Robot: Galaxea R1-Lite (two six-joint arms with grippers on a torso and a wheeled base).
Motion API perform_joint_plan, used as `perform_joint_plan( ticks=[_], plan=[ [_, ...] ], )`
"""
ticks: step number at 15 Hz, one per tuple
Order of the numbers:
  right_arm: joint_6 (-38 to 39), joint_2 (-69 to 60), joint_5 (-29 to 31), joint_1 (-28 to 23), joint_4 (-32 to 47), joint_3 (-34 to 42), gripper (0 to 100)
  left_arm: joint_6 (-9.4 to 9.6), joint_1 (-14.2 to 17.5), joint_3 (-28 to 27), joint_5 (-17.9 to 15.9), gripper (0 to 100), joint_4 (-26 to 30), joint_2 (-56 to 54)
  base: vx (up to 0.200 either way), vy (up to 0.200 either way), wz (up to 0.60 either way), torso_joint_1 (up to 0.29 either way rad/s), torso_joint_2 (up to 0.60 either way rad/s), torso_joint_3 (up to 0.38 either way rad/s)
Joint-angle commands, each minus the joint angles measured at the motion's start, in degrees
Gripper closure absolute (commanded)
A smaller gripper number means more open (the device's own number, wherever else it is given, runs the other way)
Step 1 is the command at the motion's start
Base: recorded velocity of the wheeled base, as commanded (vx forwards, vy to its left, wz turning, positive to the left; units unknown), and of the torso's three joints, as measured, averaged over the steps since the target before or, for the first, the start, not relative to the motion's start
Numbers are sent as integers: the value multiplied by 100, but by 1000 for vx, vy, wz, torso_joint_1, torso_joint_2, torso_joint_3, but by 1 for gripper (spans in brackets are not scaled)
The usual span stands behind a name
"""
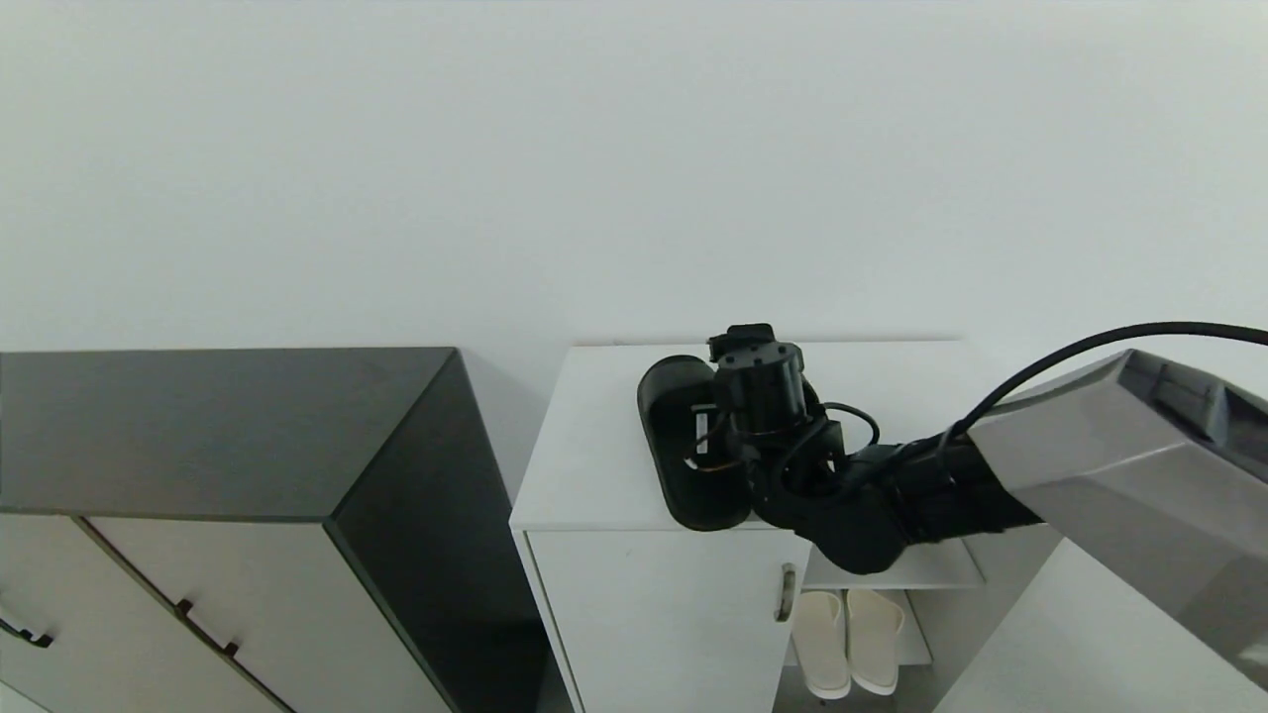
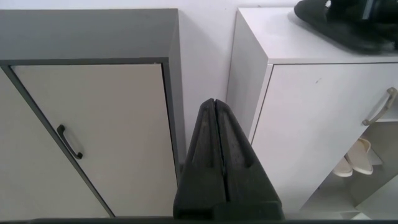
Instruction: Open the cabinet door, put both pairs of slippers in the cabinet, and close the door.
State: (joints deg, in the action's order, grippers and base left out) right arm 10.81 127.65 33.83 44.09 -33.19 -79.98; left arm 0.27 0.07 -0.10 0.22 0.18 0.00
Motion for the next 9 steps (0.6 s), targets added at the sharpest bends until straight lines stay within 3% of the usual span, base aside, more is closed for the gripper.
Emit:
perform_joint_plan(
  ticks=[1, 5, 9],
  plan=[
    [-35, -1524, -667, 319, -556, 1776, 100, 0, 1, 1, 4, 100, -1, 9, 0, 0, 0, 0, 0, 0],
    [-106, -2859, -983, 697, -706, 3498, 100, 0, 1, 1, 13, 100, 8, 9, 0, 0, 0, 0, 0, 0],
    [-106, -2816, -1142, 838, -1075, 3718, 100, -9, 1, 1, 13, 100, -1, 9, 0, 0, 0, 0, 0, 0]
  ],
)
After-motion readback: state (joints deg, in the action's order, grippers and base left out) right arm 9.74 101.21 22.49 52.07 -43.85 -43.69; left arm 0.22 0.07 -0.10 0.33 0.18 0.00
